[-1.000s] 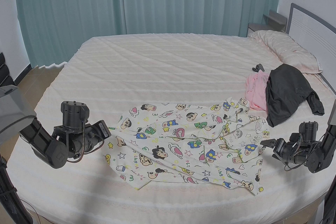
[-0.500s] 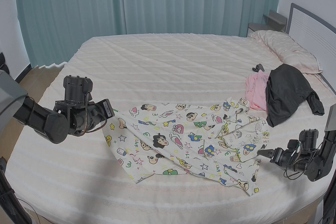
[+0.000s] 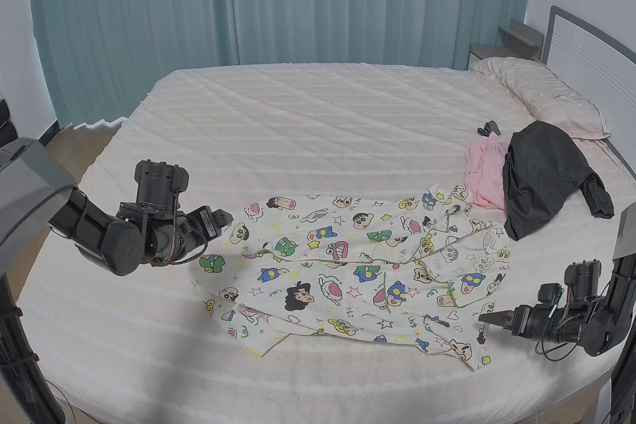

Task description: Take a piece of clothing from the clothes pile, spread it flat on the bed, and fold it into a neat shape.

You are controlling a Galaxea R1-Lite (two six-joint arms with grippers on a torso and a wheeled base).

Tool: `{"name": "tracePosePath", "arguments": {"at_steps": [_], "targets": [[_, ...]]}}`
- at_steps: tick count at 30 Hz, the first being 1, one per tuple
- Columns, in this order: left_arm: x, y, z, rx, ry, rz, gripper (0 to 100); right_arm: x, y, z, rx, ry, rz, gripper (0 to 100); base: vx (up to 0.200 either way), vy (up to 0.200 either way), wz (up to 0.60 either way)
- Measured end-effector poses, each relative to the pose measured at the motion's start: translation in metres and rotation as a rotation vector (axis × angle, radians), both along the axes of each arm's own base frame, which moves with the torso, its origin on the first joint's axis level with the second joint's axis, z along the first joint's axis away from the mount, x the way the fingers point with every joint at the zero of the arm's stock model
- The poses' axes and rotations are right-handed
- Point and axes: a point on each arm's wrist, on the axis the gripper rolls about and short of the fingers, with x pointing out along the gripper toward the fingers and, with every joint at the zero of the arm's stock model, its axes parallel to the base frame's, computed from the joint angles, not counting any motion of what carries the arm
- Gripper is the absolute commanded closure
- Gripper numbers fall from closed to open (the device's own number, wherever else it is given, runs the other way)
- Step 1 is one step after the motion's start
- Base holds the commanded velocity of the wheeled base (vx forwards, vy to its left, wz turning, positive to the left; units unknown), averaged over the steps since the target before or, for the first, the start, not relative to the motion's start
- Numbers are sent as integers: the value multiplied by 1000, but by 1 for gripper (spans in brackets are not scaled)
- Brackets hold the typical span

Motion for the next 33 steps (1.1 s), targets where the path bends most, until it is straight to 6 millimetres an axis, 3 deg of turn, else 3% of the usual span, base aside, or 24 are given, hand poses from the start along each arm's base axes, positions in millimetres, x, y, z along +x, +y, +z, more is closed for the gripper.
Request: {"name": "tracePosePath", "arguments": {"at_steps": [6, 14, 22, 23, 33], "targets": [[-22, 8, -4, -38, 50, 31, 0, -6, 5, -1, 1, 10, 52, 0, 0, 0, 0], [-70, 3, -17, -97, 134, 35, 0, 1, 21, 0, 50, -20, 75, 0, 0, 0, 0], [-90, -4, -20, -145, 115, 16, 0, 11, 35, -16, 31, -40, 53, 0, 0, 0, 0], [-91, -4, -21, -147, 114, 15, 0, 13, 36, -19, 24, -46, 49, 100, 0, 0, 0], [-96, -5, -23, -148, 122, 10, 0, 18, 40, -34, 13, -10, 18, 100, 0, 0, 0]]}}
